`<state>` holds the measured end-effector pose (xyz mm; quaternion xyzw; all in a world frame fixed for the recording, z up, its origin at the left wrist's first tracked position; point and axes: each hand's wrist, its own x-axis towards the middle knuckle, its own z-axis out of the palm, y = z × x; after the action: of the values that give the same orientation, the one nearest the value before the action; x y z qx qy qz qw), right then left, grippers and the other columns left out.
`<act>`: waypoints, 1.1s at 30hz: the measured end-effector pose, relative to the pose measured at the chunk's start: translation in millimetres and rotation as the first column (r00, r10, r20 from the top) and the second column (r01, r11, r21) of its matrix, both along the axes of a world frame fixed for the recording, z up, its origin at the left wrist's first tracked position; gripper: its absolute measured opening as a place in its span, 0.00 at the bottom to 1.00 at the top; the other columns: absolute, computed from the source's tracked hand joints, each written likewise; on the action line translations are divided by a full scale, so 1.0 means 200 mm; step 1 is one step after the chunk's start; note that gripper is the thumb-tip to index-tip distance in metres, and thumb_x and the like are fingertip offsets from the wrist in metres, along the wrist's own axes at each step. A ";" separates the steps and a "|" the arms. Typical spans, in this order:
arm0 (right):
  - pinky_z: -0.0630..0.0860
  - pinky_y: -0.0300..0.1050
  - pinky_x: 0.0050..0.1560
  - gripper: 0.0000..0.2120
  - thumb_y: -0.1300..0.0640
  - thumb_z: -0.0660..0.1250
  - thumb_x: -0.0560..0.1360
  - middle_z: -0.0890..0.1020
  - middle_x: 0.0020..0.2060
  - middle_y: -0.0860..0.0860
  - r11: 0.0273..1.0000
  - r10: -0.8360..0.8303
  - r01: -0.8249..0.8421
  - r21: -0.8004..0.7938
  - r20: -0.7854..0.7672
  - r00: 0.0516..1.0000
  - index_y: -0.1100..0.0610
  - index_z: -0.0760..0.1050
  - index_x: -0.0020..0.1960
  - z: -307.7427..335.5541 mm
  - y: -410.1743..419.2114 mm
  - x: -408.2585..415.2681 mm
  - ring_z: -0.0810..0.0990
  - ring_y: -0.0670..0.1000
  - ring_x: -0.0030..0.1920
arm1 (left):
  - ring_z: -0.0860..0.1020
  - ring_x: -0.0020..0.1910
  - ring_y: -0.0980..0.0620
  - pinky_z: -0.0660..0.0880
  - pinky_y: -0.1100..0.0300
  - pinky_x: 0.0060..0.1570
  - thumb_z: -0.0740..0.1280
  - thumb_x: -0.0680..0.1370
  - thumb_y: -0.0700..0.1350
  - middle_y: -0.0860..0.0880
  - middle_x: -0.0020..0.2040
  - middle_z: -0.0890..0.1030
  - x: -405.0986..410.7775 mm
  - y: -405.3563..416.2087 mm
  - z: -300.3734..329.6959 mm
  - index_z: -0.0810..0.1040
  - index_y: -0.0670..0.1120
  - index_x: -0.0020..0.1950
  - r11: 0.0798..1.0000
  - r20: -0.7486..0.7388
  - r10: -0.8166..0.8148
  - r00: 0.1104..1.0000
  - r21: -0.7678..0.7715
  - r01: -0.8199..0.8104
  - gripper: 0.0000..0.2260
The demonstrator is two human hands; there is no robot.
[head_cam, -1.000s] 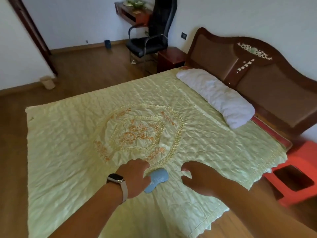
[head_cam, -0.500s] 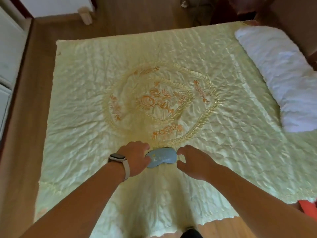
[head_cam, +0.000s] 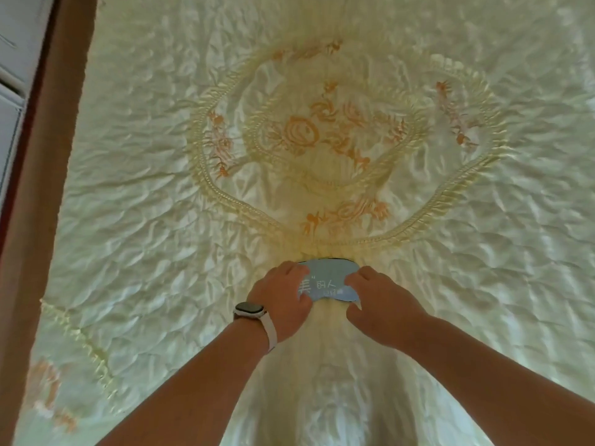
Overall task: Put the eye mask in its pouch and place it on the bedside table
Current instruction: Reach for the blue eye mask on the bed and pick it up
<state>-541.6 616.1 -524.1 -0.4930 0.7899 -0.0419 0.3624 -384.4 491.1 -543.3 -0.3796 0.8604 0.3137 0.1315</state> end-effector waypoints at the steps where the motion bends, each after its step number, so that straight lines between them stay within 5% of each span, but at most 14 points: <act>1: 0.73 0.46 0.47 0.19 0.53 0.61 0.73 0.71 0.60 0.48 1.000 -0.004 0.004 -0.011 -0.008 1.000 0.51 0.67 0.64 -0.06 0.01 0.00 0.71 0.51 0.55 | 0.72 0.61 0.48 0.72 0.52 0.55 0.61 0.74 0.48 0.50 0.68 0.71 0.00 0.01 -0.09 0.68 0.50 0.68 1.000 0.009 0.019 1.000 0.013 -0.020 0.22; 5: 0.75 0.47 0.47 0.21 0.54 0.63 0.73 0.69 0.61 0.49 0.998 -0.001 -0.001 -0.057 -0.045 0.999 0.52 0.66 0.65 -0.28 0.05 0.02 0.70 0.52 0.56 | 0.66 0.69 0.45 0.70 0.50 0.63 0.63 0.73 0.46 0.48 0.73 0.66 0.01 0.08 -0.35 0.63 0.48 0.72 0.998 0.023 0.063 0.998 0.008 -0.063 0.27; 16: 0.72 0.56 0.59 0.30 0.58 0.68 0.68 0.67 0.69 0.58 0.979 0.107 -0.139 -0.152 -0.202 0.974 0.56 0.66 0.68 -0.68 0.05 0.04 0.63 0.58 0.70 | 0.61 0.74 0.39 0.65 0.41 0.69 0.69 0.73 0.42 0.38 0.74 0.65 0.07 0.12 -0.63 0.67 0.42 0.72 0.972 -0.083 -0.136 0.987 -0.205 0.117 0.28; 25: 0.79 0.57 0.45 0.23 0.63 0.71 0.67 0.75 0.61 0.63 0.968 0.136 -0.179 -0.177 -0.233 0.963 0.62 0.72 0.61 -0.69 0.00 0.02 0.73 0.65 0.61 | 0.66 0.71 0.34 0.69 0.38 0.65 0.66 0.67 0.28 0.35 0.70 0.71 0.04 0.01 -0.65 0.71 0.37 0.68 0.964 -0.157 -0.201 0.967 -0.204 0.167 0.29; 33: 0.78 0.51 0.39 0.14 0.65 0.70 0.67 0.81 0.49 0.54 0.965 0.111 -0.156 -0.210 -0.214 0.971 0.58 0.77 0.52 -0.51 0.01 -0.01 0.78 0.58 0.51 | 0.72 0.67 0.37 0.73 0.40 0.62 0.65 0.70 0.28 0.38 0.65 0.77 0.06 0.01 -0.46 0.74 0.38 0.66 0.982 -0.167 -0.147 0.975 -0.139 0.125 0.24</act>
<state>-544.0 617.4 -627.0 -0.5849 0.7772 -0.0568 0.2249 -372.4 492.3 -636.1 -0.2981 0.9109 0.2806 0.0515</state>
